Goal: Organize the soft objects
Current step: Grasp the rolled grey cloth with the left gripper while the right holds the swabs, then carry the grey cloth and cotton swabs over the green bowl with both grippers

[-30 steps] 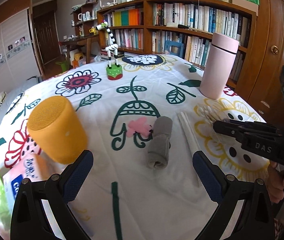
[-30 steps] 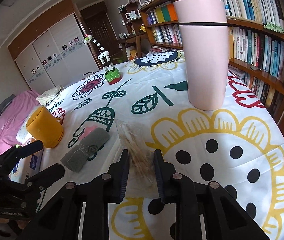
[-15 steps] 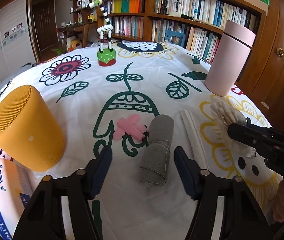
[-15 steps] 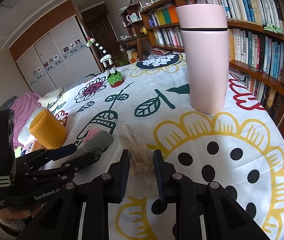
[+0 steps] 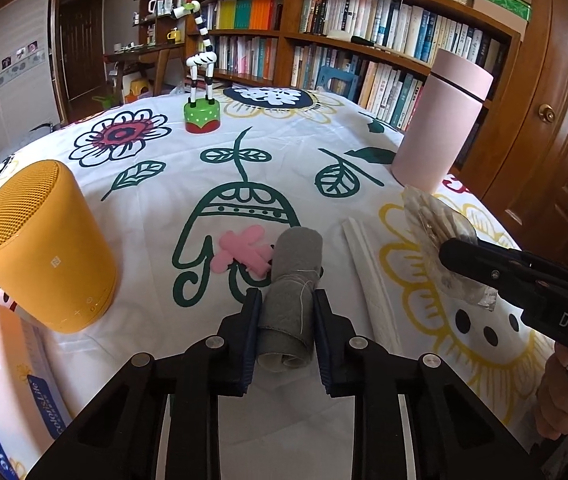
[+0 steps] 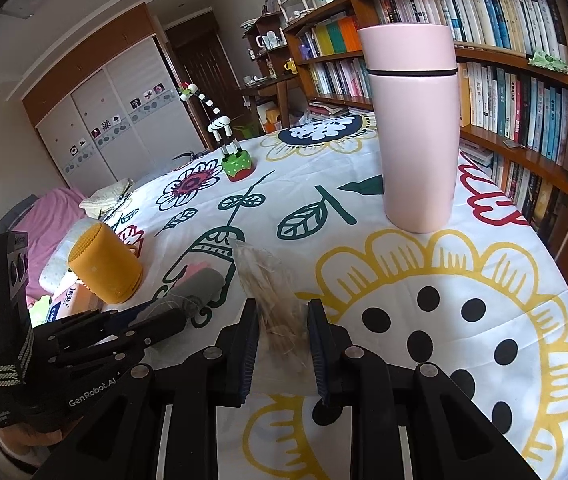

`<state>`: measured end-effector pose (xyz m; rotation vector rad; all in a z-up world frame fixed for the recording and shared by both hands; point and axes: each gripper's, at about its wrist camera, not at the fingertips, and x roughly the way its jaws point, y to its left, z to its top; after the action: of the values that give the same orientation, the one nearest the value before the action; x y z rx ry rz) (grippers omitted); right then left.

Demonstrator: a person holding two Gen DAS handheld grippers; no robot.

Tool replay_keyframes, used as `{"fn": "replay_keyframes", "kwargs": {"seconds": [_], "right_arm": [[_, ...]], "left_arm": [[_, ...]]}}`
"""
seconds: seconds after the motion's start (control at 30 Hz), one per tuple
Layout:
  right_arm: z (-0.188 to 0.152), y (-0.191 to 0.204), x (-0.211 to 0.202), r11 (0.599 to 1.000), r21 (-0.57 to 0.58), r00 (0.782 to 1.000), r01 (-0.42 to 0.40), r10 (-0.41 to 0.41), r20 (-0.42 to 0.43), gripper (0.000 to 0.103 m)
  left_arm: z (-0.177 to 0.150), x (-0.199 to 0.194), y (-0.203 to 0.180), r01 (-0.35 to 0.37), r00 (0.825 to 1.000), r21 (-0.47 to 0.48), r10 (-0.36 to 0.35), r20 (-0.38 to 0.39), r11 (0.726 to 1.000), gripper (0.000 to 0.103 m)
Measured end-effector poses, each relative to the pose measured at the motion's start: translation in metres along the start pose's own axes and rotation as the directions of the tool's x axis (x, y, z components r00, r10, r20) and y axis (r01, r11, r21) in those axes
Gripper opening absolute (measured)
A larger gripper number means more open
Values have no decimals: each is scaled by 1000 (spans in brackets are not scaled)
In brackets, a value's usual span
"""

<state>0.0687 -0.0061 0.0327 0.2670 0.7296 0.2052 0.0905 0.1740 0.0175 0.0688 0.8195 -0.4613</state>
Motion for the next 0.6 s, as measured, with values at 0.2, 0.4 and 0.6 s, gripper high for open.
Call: {"fn": "replay_keyframes", "kwargs": {"seconds": [0.2, 0.4, 0.6], "right_arm": [[0, 5, -4, 1000, -2, 1000, -14, 14, 9, 26], [-1, 12, -11, 999, -6, 999, -31, 32, 17, 26], [-1, 21, -18, 999, -14, 998, -50, 50, 29, 26]], "left_arm": [[-2, -17, 2, -16, 999, -1, 16, 38, 1000, 25], [-7, -38, 5, -26, 997, -12, 27, 73, 1000, 25], [-11, -65, 10, -41, 992, -24, 44, 122, 999, 25]]}}
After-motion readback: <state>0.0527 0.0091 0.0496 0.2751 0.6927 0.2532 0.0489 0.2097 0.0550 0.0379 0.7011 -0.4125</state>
